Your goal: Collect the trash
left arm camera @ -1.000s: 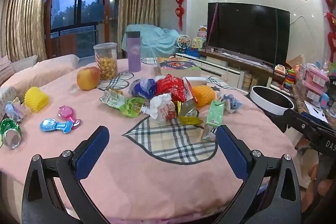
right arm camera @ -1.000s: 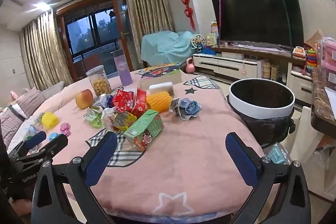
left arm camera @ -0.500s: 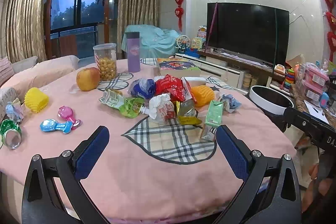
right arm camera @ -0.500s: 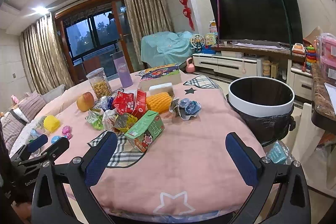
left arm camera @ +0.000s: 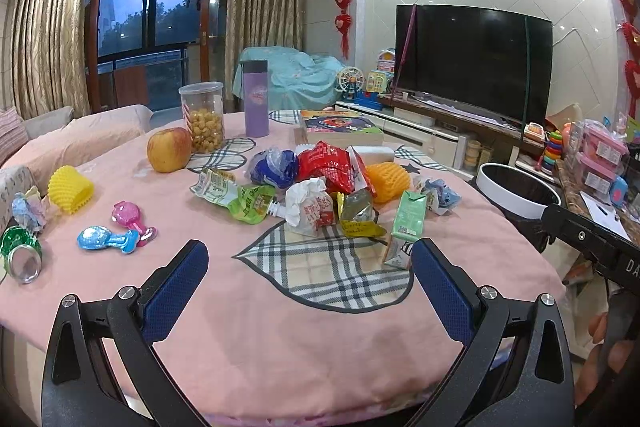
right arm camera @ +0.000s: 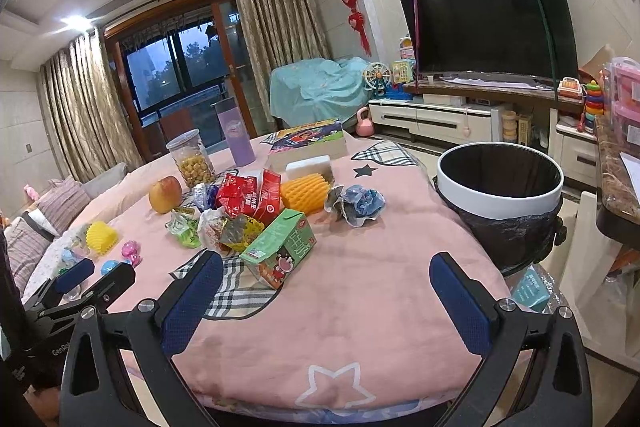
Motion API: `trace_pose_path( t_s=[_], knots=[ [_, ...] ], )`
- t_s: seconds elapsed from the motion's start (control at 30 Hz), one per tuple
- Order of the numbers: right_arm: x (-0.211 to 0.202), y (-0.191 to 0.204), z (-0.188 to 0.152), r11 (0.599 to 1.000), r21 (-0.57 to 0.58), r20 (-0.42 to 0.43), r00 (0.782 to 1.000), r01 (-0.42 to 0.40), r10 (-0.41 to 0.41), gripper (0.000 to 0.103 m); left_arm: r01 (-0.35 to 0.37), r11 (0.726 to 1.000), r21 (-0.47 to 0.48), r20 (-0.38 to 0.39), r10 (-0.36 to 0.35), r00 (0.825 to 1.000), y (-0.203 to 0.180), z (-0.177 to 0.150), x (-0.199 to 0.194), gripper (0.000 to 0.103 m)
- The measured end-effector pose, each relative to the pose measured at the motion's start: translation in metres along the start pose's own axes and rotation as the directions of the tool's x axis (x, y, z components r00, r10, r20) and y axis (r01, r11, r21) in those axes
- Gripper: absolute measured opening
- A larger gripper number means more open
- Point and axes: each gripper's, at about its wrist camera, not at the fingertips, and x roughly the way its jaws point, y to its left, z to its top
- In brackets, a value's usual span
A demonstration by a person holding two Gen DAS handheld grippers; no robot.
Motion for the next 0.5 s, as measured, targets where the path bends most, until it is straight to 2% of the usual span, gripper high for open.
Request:
trace_pose_path(
  t_s=[0.5],
  knots=[
    [0.0009, 0.0015, -0.0014, 1.000, 0.006, -0.007, 1.000, -0.010, 0.010, 0.103, -0.004, 1.000, -0.001, -0.008, 0.004, 1.000, -0.0004, -0.0005, 0.0009, 0.103]
  ],
)
